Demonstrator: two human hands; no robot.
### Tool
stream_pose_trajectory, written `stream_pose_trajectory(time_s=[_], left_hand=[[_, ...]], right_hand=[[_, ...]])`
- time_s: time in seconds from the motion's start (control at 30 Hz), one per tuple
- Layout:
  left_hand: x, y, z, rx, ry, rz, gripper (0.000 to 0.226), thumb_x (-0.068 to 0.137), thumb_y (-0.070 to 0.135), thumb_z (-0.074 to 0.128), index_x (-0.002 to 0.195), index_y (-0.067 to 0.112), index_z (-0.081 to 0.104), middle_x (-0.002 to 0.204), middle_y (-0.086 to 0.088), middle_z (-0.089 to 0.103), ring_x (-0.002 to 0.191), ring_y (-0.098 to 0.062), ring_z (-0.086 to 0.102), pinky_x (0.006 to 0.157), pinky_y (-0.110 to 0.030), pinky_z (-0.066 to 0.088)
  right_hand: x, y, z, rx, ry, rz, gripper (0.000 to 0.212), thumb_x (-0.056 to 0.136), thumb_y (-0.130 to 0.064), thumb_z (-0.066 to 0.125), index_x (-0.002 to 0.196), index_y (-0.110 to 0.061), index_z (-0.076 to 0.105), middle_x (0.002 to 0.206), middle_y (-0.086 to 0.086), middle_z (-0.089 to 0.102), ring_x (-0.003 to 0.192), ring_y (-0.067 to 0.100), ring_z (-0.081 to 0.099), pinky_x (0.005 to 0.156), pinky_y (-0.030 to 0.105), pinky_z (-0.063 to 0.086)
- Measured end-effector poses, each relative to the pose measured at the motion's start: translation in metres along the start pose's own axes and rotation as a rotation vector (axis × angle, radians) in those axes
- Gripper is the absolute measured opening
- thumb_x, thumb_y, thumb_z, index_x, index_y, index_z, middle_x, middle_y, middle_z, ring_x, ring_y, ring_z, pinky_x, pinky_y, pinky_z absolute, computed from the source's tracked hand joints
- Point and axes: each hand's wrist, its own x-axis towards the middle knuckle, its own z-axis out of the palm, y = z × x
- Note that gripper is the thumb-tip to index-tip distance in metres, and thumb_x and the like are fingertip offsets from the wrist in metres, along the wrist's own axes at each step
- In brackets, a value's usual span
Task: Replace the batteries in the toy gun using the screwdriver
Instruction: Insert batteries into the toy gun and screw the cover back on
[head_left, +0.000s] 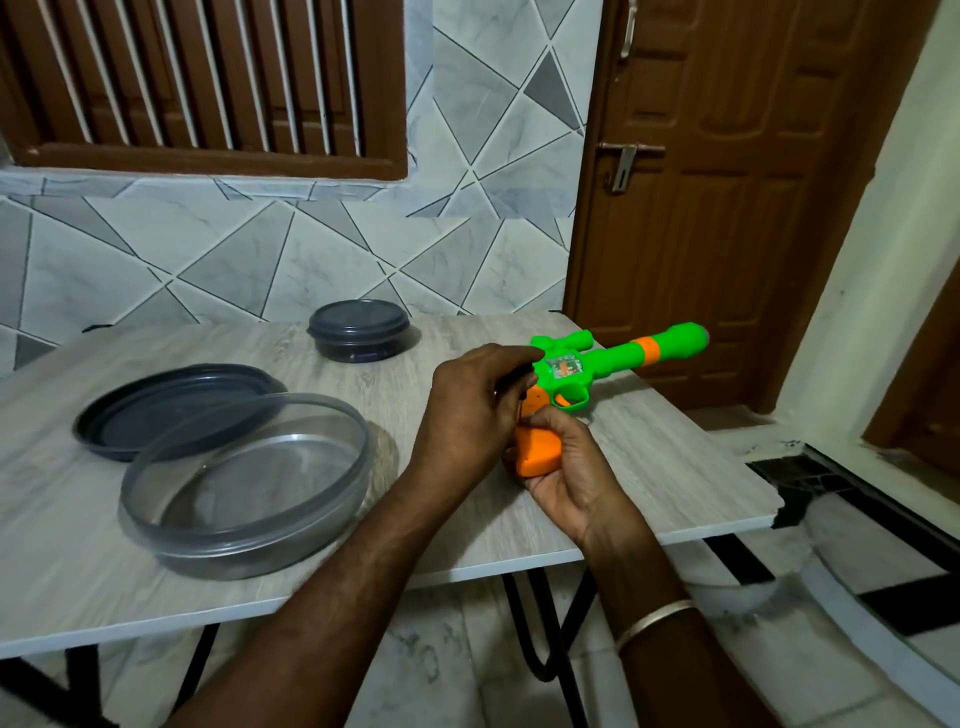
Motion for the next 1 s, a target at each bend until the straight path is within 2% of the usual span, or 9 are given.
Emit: stream_pose_trajectory(time_s=[0.1,0.23,0.33,0.47,0.57,0.67,0.77,0.9,1.0], left_hand=[[-0.0014,0.0009,-0.0016,-0.016,-0.028,-0.021,0.026,0.092,0.009,0.063,0.117,0.013,0.069,0.103,-0.002,0.077,0.094,-0.011,0.073,0.084,-0.026,0.058],[-0.0008,-0.0005,-0.0017,-0.023,0.020,-0.010,0.022,0.087,0.017,0.076,0.107,0.010,0.077,0.097,-0.001,0.076,0.084,-0.011,0.070,0.077,-0.029,0.058],[0.0028,-0.0015,-0.0005,0.014,0.042,-0.008,0.015,0.085,0.013,0.075,0.098,0.010,0.078,0.093,-0.003,0.076,0.083,-0.013,0.070,0.076,-0.031,0.058],[0.0035,0.0032,-0.0007,-0.052,-0.067,-0.068,0.027,0.090,0.003,0.066,0.114,0.015,0.072,0.103,-0.002,0.077,0.095,-0.008,0.072,0.086,-0.019,0.057],[0.0027,0.0023,-0.0001,-0.071,-0.051,-0.063,0.022,0.089,0.006,0.068,0.109,0.013,0.072,0.100,0.000,0.076,0.092,-0.008,0.072,0.084,-0.027,0.059],[0.0010,0.0018,0.0003,-0.048,0.004,-0.060,0.020,0.084,0.016,0.078,0.104,0.013,0.078,0.097,-0.001,0.076,0.085,-0.009,0.071,0.077,-0.028,0.059],[0.0035,-0.0012,0.0010,-0.025,0.042,-0.046,0.016,0.081,0.011,0.078,0.097,0.012,0.079,0.092,-0.002,0.076,0.083,-0.013,0.071,0.077,-0.033,0.059],[0.0050,-0.0031,-0.0005,-0.079,-0.061,-0.111,0.027,0.087,0.004,0.068,0.110,0.015,0.074,0.099,0.000,0.077,0.093,-0.007,0.073,0.085,-0.028,0.060],[0.0021,-0.0025,-0.0017,-0.088,-0.059,-0.099,0.022,0.088,0.008,0.070,0.109,0.015,0.074,0.099,0.001,0.077,0.091,-0.007,0.073,0.083,-0.028,0.060]], right_hand=[[0.0010,0.0010,-0.0012,0.000,0.002,-0.003,0.021,0.090,-0.004,0.051,0.108,-0.009,0.061,0.081,0.011,0.071,0.078,0.022,0.062,0.075,0.033,0.047],[0.0004,0.0012,-0.0009,0.010,-0.003,-0.001,0.024,0.090,-0.007,0.054,0.113,-0.009,0.062,0.094,0.015,0.066,0.079,0.021,0.063,0.066,0.030,0.049],[0.0006,0.0009,-0.0011,0.005,0.011,0.016,0.023,0.090,-0.005,0.053,0.112,-0.009,0.060,0.084,0.012,0.068,0.070,0.020,0.064,0.061,0.028,0.050],[-0.0011,-0.0009,0.0001,-0.002,0.009,-0.001,0.019,0.091,-0.004,0.051,0.107,-0.010,0.060,0.080,0.011,0.069,0.075,0.021,0.062,0.070,0.032,0.046],[-0.0024,-0.0003,0.0010,0.001,0.006,-0.010,0.019,0.091,-0.004,0.051,0.106,-0.010,0.062,0.084,0.012,0.067,0.077,0.021,0.061,0.072,0.032,0.045],[-0.0025,-0.0007,0.0023,0.003,0.002,-0.006,0.020,0.091,-0.006,0.052,0.107,-0.010,0.063,0.089,0.014,0.066,0.077,0.021,0.061,0.068,0.031,0.046],[-0.0026,-0.0011,0.0025,-0.006,0.010,0.013,0.019,0.091,-0.003,0.049,0.105,-0.008,0.061,0.085,0.014,0.063,0.071,0.020,0.059,0.065,0.029,0.044],[-0.0029,-0.0009,0.0016,-0.017,0.013,0.011,0.022,0.091,-0.004,0.050,0.111,-0.008,0.059,0.086,0.014,0.065,0.073,0.020,0.062,0.065,0.030,0.047],[-0.0039,-0.0011,0.0034,-0.006,0.016,-0.004,0.021,0.092,-0.004,0.050,0.109,-0.010,0.060,0.087,0.013,0.066,0.074,0.020,0.061,0.065,0.030,0.046]])
